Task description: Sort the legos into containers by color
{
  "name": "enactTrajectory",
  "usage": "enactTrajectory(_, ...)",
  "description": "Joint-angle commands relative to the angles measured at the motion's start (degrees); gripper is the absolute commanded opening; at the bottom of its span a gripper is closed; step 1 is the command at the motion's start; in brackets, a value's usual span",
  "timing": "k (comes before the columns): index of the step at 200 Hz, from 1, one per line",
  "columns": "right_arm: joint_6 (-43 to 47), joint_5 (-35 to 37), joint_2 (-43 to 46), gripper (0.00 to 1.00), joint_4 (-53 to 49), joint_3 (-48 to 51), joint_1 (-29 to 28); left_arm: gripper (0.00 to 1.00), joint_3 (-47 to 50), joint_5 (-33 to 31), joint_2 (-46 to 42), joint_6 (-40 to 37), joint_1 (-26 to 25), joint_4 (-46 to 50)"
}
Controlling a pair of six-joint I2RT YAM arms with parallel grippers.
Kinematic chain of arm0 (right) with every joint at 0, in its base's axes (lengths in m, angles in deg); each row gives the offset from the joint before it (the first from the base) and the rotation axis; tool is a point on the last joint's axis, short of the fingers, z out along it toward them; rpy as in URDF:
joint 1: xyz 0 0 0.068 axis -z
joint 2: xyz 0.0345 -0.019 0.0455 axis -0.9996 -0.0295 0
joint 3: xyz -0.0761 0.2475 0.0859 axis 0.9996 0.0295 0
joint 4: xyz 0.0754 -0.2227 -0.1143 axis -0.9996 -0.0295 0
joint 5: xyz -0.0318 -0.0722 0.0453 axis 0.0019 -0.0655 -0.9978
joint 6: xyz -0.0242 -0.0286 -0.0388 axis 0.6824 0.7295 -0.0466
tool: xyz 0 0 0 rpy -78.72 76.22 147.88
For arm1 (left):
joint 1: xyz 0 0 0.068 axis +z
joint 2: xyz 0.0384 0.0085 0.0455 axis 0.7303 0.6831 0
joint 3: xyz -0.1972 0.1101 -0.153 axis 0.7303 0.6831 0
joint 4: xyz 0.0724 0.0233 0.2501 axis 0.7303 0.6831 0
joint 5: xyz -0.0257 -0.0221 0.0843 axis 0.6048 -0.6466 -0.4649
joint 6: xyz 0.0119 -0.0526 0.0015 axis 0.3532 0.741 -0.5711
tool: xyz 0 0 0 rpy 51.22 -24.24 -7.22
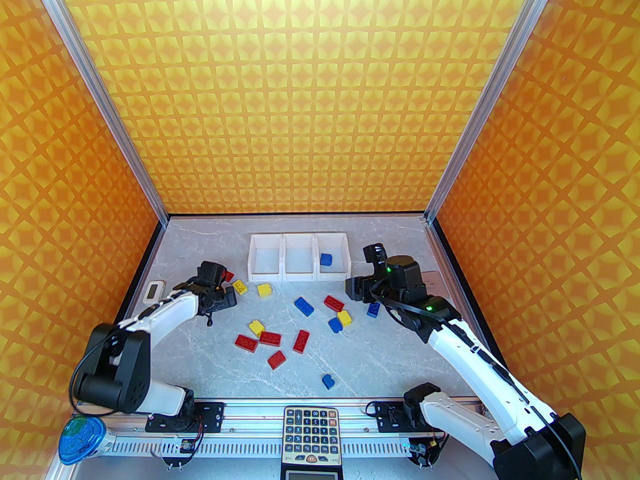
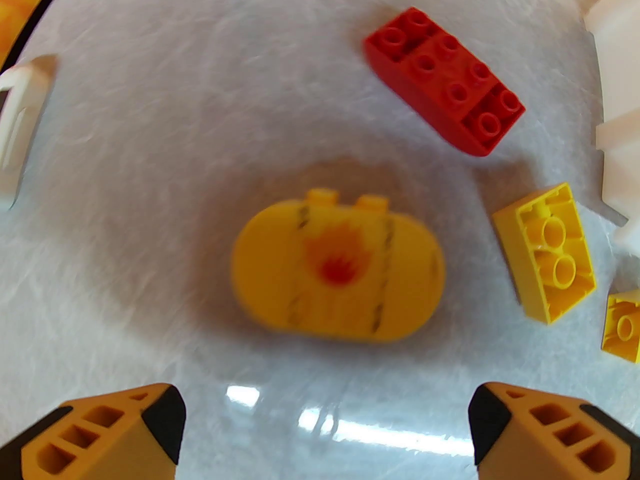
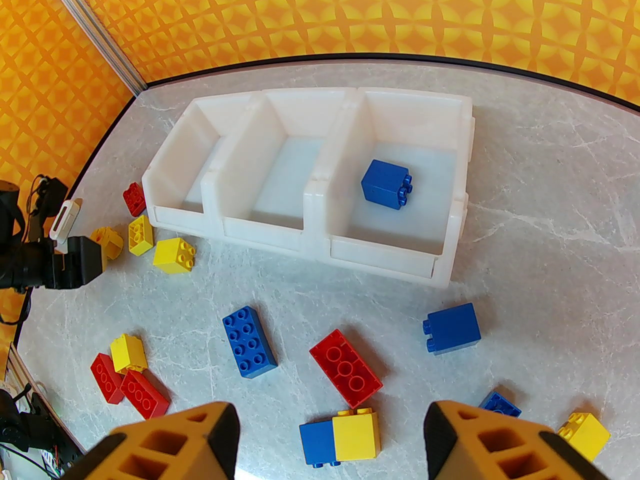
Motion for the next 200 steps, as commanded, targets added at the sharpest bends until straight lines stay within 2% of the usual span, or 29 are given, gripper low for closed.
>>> enactTrajectory(1,-0.6,-1.1,-0.2,0.66,-0.8,-0.2,-0.2,0.99,-3.4,3.0,2.8,-4.0,1.5,-2.1)
enactTrajectory(38,-0.6,-0.8,-0.1,0.66,-0.9,-0.4,-0.1,0.99,-6.5,3.8,7.3,-5.4,4.3,-0.6)
enactTrajectory(80,-0.6,-0.6,-0.2,0.66,-0.8,-0.3,-0.1,1.00,-8.3,3.9,9.2,-6.3,4.5,0.5)
enactTrajectory(97,-0.6,-0.6,0.0,0.66,-0.9,-0.2,-0.1,0.97,-9.0,4.2,10.2,-6.5,4.4,1.1)
enactTrajectory(200,-0.8,-0.8,0.9,0.66,-0.9,0.1,-0.1,0.57,-10.0,4.7,11.9,-6.5,4.5,2.9)
